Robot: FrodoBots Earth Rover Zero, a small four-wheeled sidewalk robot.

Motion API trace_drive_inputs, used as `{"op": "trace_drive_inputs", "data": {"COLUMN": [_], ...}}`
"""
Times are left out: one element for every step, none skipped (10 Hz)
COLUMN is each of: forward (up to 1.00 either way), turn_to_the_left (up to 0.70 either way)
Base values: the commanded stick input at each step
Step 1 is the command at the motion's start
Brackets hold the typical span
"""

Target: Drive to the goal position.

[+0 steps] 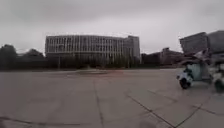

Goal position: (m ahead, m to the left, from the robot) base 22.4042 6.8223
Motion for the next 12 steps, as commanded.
{"op": "trace_drive_inputs", "data": {"forward": [0.7,0.7,0.7,0.7,0.7,0.7,0.7,0.7,0.7,0.7,0.7,0.7], "turn_to_the_left": [0.0,0.0,0.0,0.0,0.0,0.0,0.0,-0.18,-0.23,-0.04,0.0,0.0]}}
